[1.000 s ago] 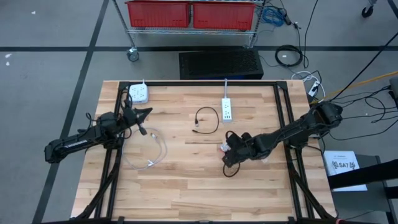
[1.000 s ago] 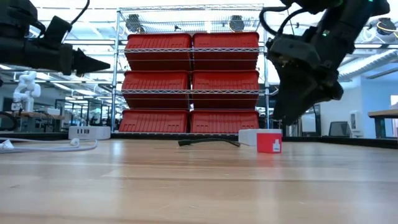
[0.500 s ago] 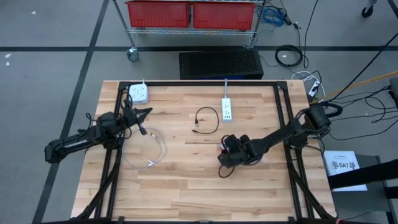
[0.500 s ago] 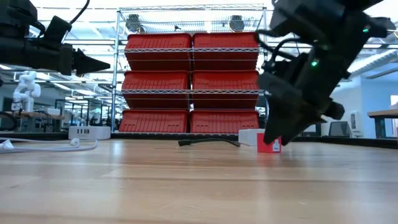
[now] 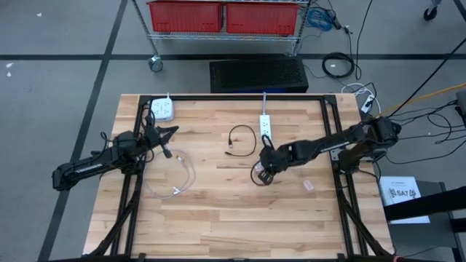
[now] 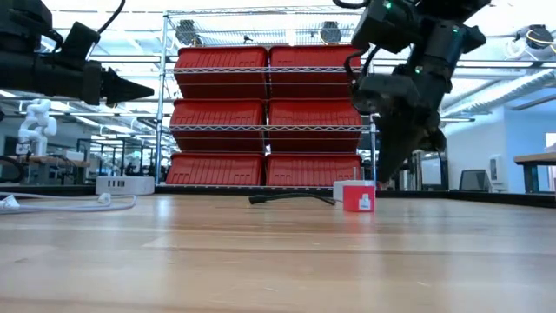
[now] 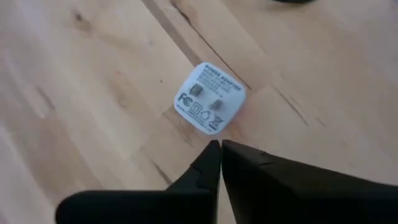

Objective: Insert USB
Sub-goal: Insert the red charger adapter into the right outlet extension

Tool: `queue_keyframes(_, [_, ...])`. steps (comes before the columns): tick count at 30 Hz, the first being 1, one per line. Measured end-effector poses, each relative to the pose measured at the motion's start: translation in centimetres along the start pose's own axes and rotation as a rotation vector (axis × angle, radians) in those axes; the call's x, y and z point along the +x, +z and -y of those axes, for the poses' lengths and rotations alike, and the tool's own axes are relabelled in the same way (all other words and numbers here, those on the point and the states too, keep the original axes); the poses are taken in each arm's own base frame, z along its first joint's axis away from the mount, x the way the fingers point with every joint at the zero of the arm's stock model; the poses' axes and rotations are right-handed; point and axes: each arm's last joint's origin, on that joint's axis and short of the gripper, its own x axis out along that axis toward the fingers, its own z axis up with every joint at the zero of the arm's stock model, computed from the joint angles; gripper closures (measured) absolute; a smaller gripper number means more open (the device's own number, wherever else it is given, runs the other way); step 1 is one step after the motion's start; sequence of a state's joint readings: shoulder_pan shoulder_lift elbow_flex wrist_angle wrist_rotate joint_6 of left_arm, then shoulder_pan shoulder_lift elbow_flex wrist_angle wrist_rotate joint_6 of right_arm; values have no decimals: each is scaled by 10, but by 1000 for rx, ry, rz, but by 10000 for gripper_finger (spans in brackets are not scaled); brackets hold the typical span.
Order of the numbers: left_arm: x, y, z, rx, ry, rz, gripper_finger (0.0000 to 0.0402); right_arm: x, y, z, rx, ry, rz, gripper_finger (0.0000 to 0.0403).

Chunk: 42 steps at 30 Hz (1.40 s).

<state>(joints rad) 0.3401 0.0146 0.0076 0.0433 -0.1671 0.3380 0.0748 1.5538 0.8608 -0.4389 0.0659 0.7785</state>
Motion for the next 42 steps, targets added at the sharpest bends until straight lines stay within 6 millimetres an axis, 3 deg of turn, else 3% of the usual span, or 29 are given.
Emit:
queue_keyframes(3, [0, 0, 1, -3, -26, 10, 384, -6, 4, 5, 14, 11, -4, 356])
queue_keyframes(8, [0, 1, 2, -45, -66, 25, 384, -8, -5, -7, -2, 17, 21, 277])
queue_keyframes(14, [0, 1, 2, -162, -85, 23, 384, -10, -19, -24, 47, -58, 188, 177])
queue_keyframes(18, [0, 1, 2, -175, -86, 22, 384, -2, -26, -36, 82, -83, 301, 140])
queue_keyframes(28, [0, 1, 2, -173, -74, 19, 384, 35, -36, -42, 209, -151, 396, 139])
queue_keyframes(36, [0, 1, 2, -168, -70, 19, 384, 44, -34, -43, 269, -136, 438, 149])
queue_keyframes(42, [0, 1, 2, -166, -70, 18, 384, 39, -24, -50, 182, -61, 472, 145])
